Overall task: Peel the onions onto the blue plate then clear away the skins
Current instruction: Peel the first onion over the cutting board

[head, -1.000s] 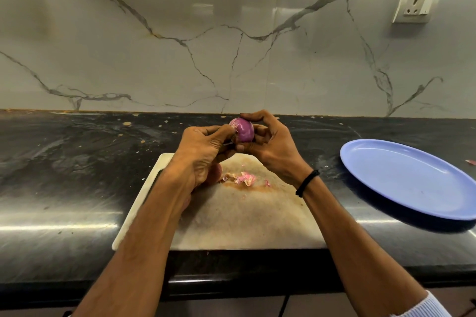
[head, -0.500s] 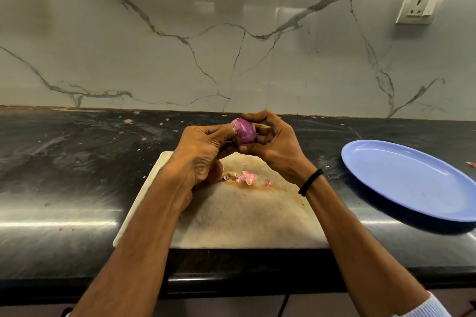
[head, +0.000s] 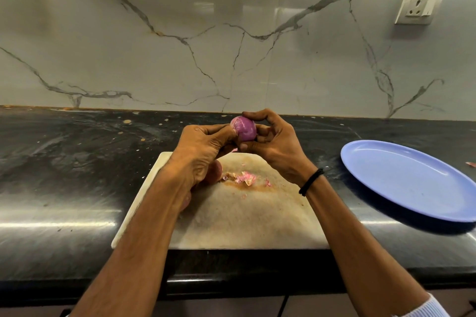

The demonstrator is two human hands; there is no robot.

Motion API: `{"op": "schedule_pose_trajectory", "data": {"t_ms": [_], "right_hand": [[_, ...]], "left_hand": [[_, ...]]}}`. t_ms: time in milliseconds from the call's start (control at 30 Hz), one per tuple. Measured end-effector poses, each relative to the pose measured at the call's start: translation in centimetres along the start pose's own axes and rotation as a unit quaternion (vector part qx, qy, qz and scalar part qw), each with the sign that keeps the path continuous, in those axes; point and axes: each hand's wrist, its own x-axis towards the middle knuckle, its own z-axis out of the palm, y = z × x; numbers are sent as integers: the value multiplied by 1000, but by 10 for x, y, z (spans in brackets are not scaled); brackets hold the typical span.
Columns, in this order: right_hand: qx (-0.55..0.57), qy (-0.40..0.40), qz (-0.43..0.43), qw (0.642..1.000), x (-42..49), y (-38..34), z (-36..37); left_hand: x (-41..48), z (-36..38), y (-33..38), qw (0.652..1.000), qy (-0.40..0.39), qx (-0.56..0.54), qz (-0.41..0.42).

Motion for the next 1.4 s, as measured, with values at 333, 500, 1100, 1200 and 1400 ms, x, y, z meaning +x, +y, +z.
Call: {"op": "schedule_pose_trajectory", "data": {"t_ms": [333,500,1100,1200,1400], "right_hand": [[-19,-4,3,1000,1,1,-3],[8,12,12,1000,2,1,-8],[41,2,17,999,0,2,-9],[88,-5,25,996,-1,-2,-8],[120,0,35,992,0,-2,-3]], "left_hand": [[1,-1,-3,998,-4,47,29],[0,5,-5,985,15,109,130],[4,2,-5,884,112,342,299],[0,3,1,932,108,247,243],[-2,6,1,980,139,78,115]]}}
